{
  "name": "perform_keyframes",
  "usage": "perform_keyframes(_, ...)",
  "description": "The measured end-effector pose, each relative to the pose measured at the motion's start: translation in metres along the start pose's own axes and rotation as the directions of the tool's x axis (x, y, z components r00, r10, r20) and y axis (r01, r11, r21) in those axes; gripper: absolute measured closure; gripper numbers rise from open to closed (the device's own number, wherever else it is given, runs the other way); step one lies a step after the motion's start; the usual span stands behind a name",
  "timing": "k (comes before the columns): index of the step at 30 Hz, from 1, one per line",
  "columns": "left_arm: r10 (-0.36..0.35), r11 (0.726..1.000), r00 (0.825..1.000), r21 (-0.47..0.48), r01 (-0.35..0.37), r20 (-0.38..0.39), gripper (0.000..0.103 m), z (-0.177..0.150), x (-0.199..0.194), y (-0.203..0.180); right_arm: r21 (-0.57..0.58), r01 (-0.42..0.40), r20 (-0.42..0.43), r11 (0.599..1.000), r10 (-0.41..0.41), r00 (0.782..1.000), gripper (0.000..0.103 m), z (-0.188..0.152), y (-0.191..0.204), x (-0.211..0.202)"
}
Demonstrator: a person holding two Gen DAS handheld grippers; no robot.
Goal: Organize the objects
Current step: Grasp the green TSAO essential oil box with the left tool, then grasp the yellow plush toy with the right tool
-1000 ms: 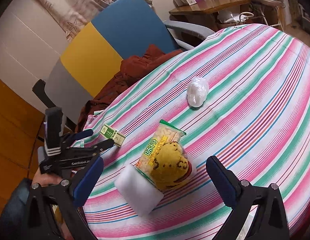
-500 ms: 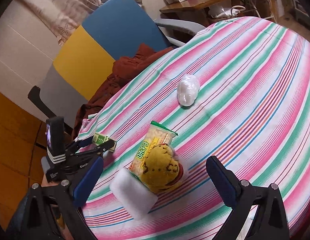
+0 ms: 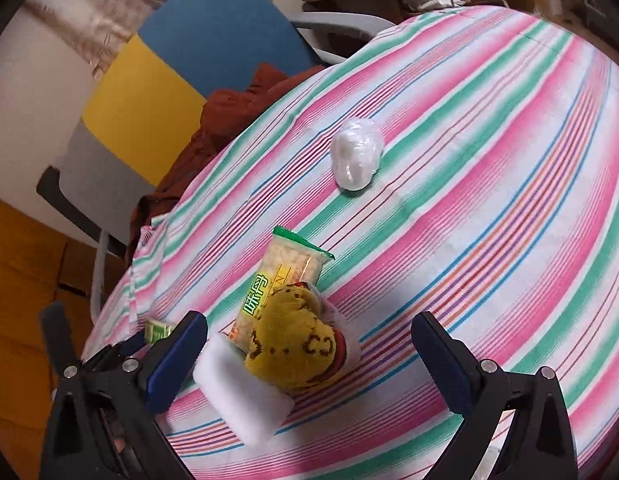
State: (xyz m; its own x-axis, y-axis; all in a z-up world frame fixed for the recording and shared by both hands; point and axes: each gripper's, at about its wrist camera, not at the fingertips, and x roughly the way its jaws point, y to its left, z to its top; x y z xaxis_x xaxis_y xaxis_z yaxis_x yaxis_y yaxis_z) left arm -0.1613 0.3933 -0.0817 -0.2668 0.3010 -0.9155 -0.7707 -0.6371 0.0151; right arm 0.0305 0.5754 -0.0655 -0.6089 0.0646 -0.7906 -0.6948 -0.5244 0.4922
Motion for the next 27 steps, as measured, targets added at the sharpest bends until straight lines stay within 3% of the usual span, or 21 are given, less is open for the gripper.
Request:
perform_keyframes(5,-0.001,1.0,1.0,0.002,0.001,-0.015,0.03,-0.016,-0.005,-0.012,-0.095,0.102,0.001,0.99,-0.103,0.995,0.008,-0.002,0.009,0.011)
perform_keyframes(8,-0.008,1.0,1.0,-0.026,0.007,-0.02,0.03,-0.029,-0.012,-0.015,-0.158,0.236,-0.021,0.959,-0.243,0.97,0.025,-0.006,0.009,0.019)
perform_keyframes(12,-0.005,0.999,1.0,-0.045,0.004,-0.022,0.03,-0.049,-0.022,-0.02,-0.155,0.291,0.039,0.944,-0.288,0.957,0.046,-0.003,0.006,0.009)
perform_keyframes(16,0.011,0.999,1.0,-0.032,-0.011,-0.013,0.03,-0.063,-0.027,-0.029,-0.13,0.235,0.011,0.963,-0.236,0.972,0.049,0.0,0.001,0.009)
perform_keyframes(18,0.007,0.999,1.0,-0.036,-0.007,-0.002,0.03,-0.071,-0.031,-0.033,-0.116,0.173,-0.027,0.978,-0.177,0.984,0.04,0.001,0.0,0.012)
perform_keyframes(21,-0.002,0.999,1.0,-0.051,0.003,0.011,0.03,-0.082,-0.037,-0.038,-0.128,0.163,-0.068,0.978,-0.173,0.983,0.032,-0.004,0.007,0.02)
perform_keyframes(24,-0.009,0.999,1.0,-0.046,0.01,0.022,0.03,-0.088,-0.041,-0.043,-0.121,0.132,-0.093,0.984,-0.144,0.985,0.032,-0.007,0.006,0.024)
perform_keyframes(27,-0.024,0.999,0.999,-0.047,0.025,0.028,0.03,-0.093,-0.044,-0.046,-0.127,0.112,-0.115,0.986,-0.127,0.985,0.042,-0.008,0.007,0.029)
